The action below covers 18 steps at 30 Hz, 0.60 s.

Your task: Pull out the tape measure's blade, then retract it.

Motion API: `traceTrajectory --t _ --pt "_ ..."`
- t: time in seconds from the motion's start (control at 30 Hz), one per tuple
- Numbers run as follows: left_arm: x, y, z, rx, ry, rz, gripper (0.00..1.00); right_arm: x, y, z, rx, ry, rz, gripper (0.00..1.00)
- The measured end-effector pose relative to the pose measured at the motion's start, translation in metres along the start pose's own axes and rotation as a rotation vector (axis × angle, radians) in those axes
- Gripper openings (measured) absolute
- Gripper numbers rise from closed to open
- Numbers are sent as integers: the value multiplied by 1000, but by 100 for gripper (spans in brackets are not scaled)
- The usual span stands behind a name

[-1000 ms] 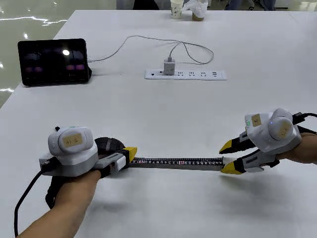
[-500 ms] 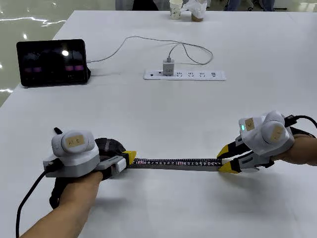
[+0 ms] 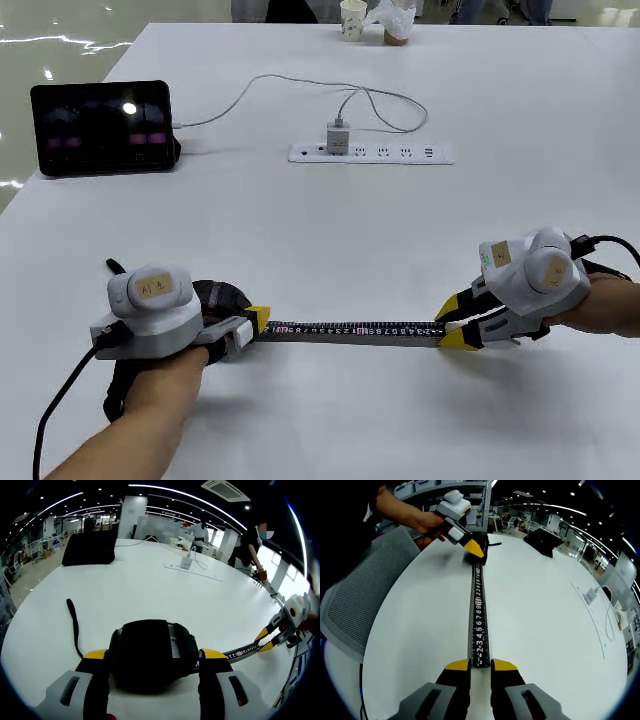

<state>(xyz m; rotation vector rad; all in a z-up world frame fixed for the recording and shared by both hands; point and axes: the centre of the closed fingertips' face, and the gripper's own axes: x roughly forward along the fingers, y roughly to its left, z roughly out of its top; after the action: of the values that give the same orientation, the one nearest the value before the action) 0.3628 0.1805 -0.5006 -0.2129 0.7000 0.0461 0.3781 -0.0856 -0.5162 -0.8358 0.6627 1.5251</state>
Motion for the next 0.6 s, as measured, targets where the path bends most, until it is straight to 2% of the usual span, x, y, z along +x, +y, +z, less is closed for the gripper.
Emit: traceTrajectory --t 0.1,0.6 --pt "1 2 -1 -5 2 5 66 0 0 0 19 -3 3 11" --pt "1 3 -1 -27 4 26 66 0 -1 -1 3 11 -2 11"
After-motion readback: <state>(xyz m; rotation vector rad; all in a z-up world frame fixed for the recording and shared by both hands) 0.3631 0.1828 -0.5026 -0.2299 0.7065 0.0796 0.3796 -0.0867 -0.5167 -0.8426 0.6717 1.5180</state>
